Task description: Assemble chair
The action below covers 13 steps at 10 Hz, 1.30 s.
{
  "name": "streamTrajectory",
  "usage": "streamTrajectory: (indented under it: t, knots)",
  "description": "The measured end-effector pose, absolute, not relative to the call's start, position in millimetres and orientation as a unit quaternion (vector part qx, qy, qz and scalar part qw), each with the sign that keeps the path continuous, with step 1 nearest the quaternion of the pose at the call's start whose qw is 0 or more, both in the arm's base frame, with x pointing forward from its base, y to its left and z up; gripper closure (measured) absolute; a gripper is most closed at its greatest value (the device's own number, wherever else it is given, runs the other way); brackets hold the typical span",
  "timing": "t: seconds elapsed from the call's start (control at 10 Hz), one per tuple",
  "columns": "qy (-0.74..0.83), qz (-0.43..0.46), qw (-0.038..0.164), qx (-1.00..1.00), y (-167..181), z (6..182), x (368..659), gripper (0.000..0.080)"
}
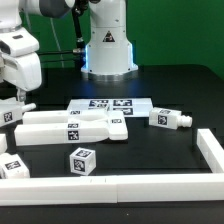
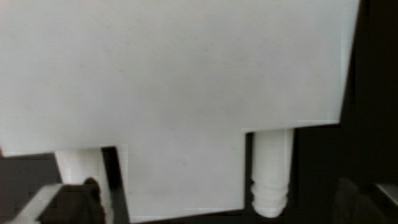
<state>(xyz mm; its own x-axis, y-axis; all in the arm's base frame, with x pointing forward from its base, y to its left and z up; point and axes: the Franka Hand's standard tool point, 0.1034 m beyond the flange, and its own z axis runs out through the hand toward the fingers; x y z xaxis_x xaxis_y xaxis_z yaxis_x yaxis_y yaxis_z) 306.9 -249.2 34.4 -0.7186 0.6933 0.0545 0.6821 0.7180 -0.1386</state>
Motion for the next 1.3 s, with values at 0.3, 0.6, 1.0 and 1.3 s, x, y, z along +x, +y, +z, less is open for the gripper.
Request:
streamTrajectory:
  t: [0.3, 0.6, 1.0, 1.3]
  knots:
    - [-0.924, 0.051, 0.038, -0.378, -245.5, 33.1, 310.7, 0.0151]
    - [-0.923, 0.051, 0.041, -0.379, -245.4, 31.9, 308.6, 0.0151]
    - [-0.918, 0.036, -0.005, -0.394, -230.4, 22.1, 315.0, 0.0151]
    - [-0.916, 0.043, 0.014, -0.398, -239.2, 21.6, 309.7, 0.0151]
